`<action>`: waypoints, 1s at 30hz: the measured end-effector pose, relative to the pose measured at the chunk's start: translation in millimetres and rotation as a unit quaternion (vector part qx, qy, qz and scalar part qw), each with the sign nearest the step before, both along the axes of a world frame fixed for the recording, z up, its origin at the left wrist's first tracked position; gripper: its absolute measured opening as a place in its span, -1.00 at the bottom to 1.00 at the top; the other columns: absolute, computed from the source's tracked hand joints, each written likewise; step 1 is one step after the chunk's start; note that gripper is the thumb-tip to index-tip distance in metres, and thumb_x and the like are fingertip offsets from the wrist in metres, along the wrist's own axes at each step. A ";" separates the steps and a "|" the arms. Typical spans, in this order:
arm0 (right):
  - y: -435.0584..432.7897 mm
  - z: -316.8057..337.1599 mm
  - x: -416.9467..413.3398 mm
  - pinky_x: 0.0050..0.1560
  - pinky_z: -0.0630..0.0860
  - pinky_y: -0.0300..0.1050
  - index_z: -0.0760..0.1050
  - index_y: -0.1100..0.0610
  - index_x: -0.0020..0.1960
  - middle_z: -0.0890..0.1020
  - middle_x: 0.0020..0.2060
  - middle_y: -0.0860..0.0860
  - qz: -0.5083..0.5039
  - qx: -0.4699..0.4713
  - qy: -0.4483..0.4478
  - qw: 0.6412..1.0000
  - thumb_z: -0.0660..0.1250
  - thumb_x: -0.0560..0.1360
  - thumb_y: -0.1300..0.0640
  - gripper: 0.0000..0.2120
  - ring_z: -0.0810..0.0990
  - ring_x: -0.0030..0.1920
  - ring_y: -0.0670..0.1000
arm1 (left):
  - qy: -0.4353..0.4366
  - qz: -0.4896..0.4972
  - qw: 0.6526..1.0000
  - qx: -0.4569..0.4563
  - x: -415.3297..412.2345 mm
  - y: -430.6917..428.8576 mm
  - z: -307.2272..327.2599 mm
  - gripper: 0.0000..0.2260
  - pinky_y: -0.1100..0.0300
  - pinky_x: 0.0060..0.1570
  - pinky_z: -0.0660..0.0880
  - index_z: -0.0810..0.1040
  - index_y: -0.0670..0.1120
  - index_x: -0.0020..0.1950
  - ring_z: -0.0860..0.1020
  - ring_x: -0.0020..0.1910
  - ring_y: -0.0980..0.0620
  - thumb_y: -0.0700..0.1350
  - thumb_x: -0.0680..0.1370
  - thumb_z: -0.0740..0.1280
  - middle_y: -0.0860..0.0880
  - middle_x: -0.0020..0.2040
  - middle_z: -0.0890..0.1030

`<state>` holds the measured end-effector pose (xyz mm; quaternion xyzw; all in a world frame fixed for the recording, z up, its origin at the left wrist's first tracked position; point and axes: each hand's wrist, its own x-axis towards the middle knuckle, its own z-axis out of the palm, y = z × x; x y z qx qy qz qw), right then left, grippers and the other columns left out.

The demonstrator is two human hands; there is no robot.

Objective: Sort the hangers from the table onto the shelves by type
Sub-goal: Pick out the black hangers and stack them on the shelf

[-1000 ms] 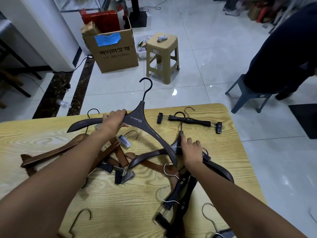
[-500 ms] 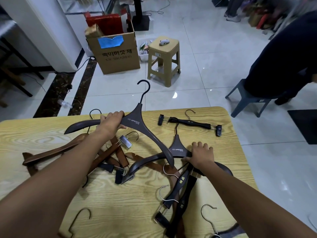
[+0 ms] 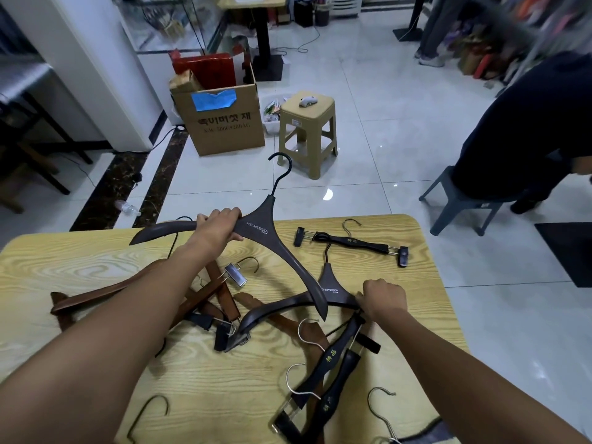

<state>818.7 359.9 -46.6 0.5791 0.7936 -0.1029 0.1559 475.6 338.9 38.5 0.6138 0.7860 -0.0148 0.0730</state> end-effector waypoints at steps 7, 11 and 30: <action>-21.8 -9.2 4.3 0.06 0.37 -0.07 0.55 0.09 0.03 0.64 -0.01 0.05 0.038 0.025 -0.033 0.998 0.16 0.56 0.12 -0.80 0.55 0.07 0.10 | -0.003 -0.011 1.000 0.018 -1.1 -2.1 0.8 -0.72 0.08 -0.04 0.08 0.36 -0.05 0.20 0.40 0.14 -0.09 -0.04 0.54 0.33 -0.05 0.13 0.50; -25.6 -13.7 8.7 0.09 0.36 -0.05 0.54 0.08 0.07 0.59 0.05 0.04 0.051 0.055 -0.013 0.997 0.26 0.48 0.19 -0.81 0.47 0.14 0.12 | -0.001 -0.012 1.000 -0.002 5.7 -5.0 0.8 -0.74 0.03 0.07 0.18 0.37 -0.06 0.19 0.39 0.17 -0.08 -0.06 0.55 0.31 -0.06 0.13 0.50; -2.1 -41.7 -23.8 0.19 0.38 -0.05 0.33 0.21 0.30 0.46 0.24 0.13 0.087 0.044 -0.036 0.995 0.14 0.57 0.28 -0.70 0.42 0.26 0.13 | 0.205 -0.097 0.973 -0.032 14.4 -23.1 -12.2 -0.57 0.02 0.11 0.33 0.19 -0.10 0.41 0.41 0.25 -0.09 -0.11 0.59 0.25 -0.07 0.27 0.42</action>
